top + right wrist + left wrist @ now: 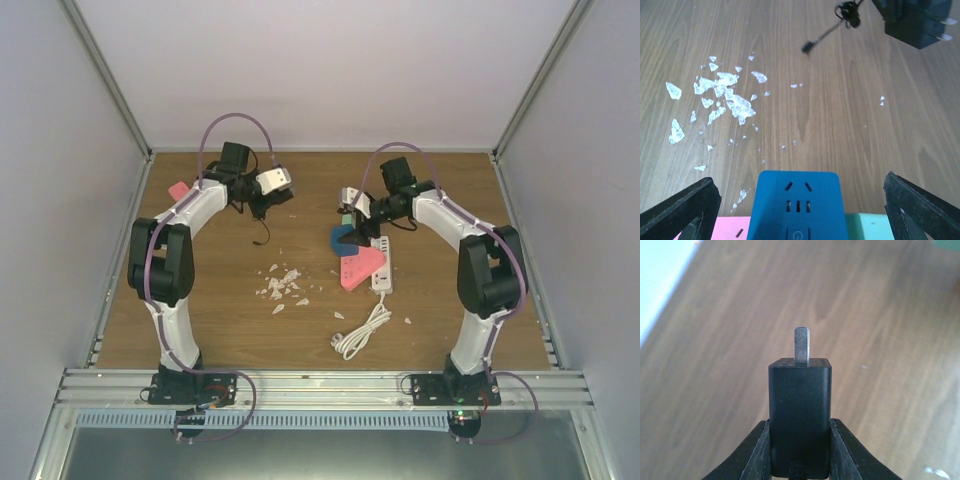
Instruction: Pull the plug off the socket
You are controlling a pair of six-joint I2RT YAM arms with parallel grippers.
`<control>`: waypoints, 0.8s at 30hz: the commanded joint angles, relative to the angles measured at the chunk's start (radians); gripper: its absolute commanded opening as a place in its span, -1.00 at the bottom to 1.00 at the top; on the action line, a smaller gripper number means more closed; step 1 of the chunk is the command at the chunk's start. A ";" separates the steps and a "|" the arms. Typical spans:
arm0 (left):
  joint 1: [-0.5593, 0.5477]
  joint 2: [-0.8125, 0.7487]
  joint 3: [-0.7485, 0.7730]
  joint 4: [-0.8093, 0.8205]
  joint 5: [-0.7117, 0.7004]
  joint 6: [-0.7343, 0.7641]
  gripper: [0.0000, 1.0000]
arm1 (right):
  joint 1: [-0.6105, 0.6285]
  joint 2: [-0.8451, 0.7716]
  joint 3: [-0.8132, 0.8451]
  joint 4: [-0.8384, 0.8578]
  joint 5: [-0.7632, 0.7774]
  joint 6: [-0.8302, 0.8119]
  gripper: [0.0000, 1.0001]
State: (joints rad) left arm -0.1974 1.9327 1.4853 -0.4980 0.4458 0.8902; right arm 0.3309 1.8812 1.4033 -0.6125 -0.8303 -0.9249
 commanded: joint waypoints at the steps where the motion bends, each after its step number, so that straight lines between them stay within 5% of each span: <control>1: 0.009 0.073 0.111 0.013 -0.027 -0.092 -0.57 | 0.003 -0.055 0.039 0.005 -0.035 0.047 0.81; 14: 0.015 0.329 0.348 -0.021 -0.244 -0.061 -0.55 | -0.031 -0.108 0.009 0.015 0.000 0.142 0.82; 24: 0.014 0.392 0.371 -0.026 -0.293 -0.029 -0.39 | -0.084 -0.087 0.021 0.036 0.039 0.304 0.78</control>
State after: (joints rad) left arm -0.1875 2.3024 1.8347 -0.5194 0.1776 0.8478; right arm 0.2726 1.8061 1.4117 -0.5995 -0.8059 -0.7208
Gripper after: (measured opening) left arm 0.282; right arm 0.895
